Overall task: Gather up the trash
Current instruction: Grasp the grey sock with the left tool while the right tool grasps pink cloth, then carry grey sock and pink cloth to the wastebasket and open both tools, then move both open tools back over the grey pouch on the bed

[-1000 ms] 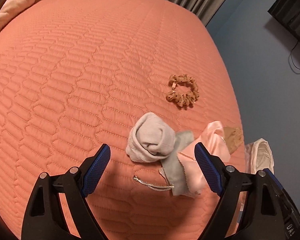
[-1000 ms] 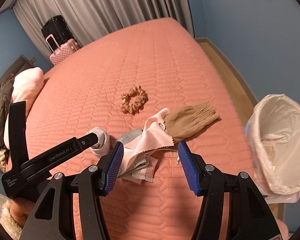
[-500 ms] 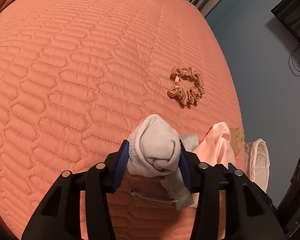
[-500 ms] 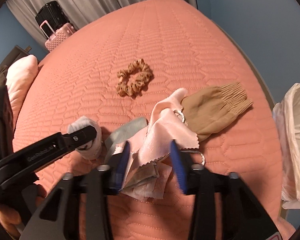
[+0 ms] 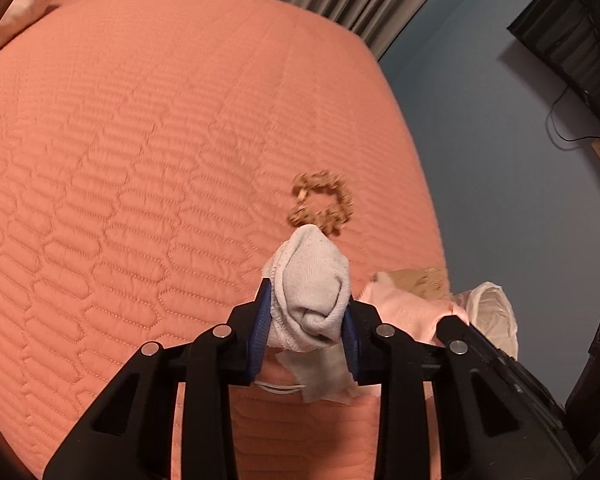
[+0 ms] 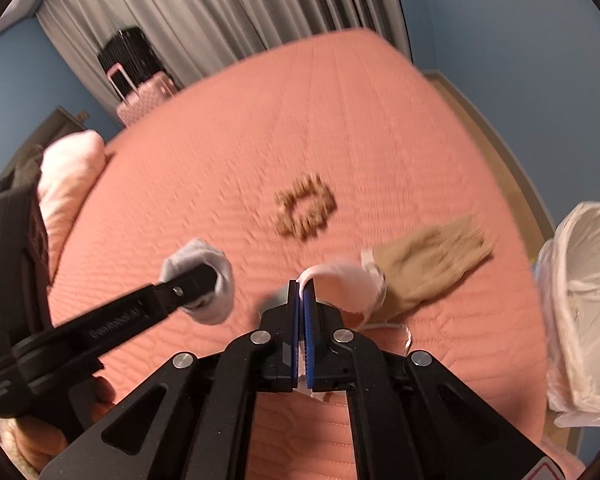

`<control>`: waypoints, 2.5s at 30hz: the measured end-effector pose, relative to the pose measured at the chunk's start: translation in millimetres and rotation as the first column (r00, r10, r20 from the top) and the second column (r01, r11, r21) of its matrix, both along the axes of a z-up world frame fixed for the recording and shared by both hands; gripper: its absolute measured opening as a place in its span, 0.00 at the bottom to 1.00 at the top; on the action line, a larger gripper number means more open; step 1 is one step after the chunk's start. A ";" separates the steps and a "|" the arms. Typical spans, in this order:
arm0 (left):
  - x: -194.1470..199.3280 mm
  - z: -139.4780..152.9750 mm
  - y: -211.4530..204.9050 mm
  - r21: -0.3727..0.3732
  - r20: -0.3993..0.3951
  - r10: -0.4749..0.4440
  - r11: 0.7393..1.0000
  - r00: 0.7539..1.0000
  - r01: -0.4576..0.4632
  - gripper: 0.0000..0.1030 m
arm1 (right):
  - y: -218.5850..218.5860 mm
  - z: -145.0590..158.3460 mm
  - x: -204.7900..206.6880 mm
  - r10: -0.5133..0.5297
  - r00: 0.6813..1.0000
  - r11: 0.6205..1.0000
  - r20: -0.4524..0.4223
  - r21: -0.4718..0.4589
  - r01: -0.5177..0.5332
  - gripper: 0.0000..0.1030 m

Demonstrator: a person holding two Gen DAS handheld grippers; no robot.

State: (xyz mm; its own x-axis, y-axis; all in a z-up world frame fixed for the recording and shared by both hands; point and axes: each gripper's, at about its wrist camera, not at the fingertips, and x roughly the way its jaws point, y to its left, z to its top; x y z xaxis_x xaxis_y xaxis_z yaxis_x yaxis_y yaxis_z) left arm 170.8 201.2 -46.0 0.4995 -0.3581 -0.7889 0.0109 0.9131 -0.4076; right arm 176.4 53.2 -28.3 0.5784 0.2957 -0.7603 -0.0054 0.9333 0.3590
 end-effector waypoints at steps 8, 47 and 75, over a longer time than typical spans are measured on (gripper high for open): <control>-18.3 63.1 -37.6 0.003 0.129 -0.076 0.997 0.989 0.076 0.30 | -36.9 73.7 -29.0 -0.057 0.988 0.998 0.146 0.026 0.054 0.02; -87.3 138.3 -309.3 0.130 0.281 -0.557 0.829 0.782 0.544 0.37 | -287.2 143.9 -173.3 -0.459 0.840 0.884 0.291 0.054 0.464 0.02; -63.3 124.2 -270.9 0.127 0.262 -0.388 0.922 0.884 0.367 0.72 | -265.5 124.6 -153.9 -0.433 0.861 0.896 0.266 0.026 0.443 0.20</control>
State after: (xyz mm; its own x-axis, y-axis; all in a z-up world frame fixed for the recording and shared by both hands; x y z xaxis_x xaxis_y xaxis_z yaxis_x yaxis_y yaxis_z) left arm 107.5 -69.7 78.3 0.5394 -0.5107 -0.6695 0.4630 0.8440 -0.2708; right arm 22.5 -212.3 96.3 0.8186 -0.0581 -0.5714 0.3190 0.8733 0.3683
